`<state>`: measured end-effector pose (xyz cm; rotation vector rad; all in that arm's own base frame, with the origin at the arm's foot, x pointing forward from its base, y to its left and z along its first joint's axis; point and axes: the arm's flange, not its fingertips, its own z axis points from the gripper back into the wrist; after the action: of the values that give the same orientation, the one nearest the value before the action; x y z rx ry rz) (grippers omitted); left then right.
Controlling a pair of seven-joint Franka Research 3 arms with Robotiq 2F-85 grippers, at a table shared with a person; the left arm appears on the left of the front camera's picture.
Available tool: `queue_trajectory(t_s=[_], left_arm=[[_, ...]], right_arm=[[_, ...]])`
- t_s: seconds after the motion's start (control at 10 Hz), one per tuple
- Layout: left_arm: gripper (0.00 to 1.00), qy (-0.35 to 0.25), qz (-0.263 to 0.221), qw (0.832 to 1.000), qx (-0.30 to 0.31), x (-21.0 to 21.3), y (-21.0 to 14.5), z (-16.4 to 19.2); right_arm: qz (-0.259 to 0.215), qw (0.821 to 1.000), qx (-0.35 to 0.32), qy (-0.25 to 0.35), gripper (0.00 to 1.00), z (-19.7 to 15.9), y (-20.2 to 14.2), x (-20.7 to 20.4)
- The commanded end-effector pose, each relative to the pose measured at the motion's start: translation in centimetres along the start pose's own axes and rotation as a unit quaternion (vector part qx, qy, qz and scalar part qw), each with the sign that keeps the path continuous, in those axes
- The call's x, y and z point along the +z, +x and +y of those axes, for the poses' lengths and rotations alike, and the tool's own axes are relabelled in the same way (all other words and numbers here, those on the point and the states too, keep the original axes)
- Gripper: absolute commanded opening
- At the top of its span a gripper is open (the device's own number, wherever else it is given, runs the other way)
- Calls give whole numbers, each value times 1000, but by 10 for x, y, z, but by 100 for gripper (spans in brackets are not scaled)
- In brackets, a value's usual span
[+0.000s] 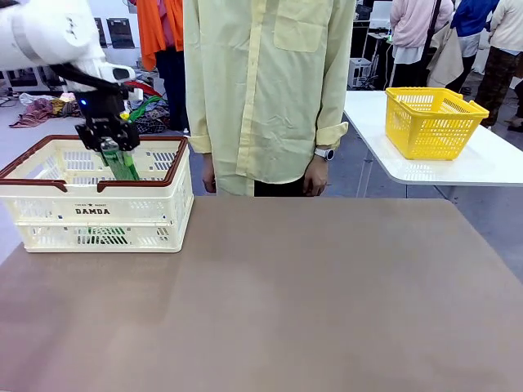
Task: Place the drinks into the Shopping basket.
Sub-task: Pick up one drink and place it into the Shopping basket.
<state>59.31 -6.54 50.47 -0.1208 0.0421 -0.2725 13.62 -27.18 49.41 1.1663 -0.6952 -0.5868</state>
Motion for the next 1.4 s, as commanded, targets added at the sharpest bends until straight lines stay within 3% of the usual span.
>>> queue_trajectory(t_s=[0.0, 0.4, 1.0, 1.1, 1.2, 1.3], left_arm=[[0, 5, -6, 1000, 14, -12, 7, -7], [0, 33, 17, 999, 19, -64, 35, -14], [0, 43, 10, 998, 50, -73, 46, -11], [20, 44, 19, 998, 52, -75, 49, -11], [77, 44, 23, 997, 52, -75, 49, -11], [100, 43, 12, 998, 50, -72, 47, -11]], right_arm=[[-7, 1000, 12, 12, 100, 1, 0, 3], [-7, 1000, 12, 12, 100, 1, 0, 3], [-7, 1000, 12, 12, 100, 1, 0, 3], [-7, 1000, 12, 12, 100, 1, 0, 3], [-7, 1000, 12, 12, 100, 1, 0, 3], [-7, 1000, 12, 12, 100, 1, 0, 3]])
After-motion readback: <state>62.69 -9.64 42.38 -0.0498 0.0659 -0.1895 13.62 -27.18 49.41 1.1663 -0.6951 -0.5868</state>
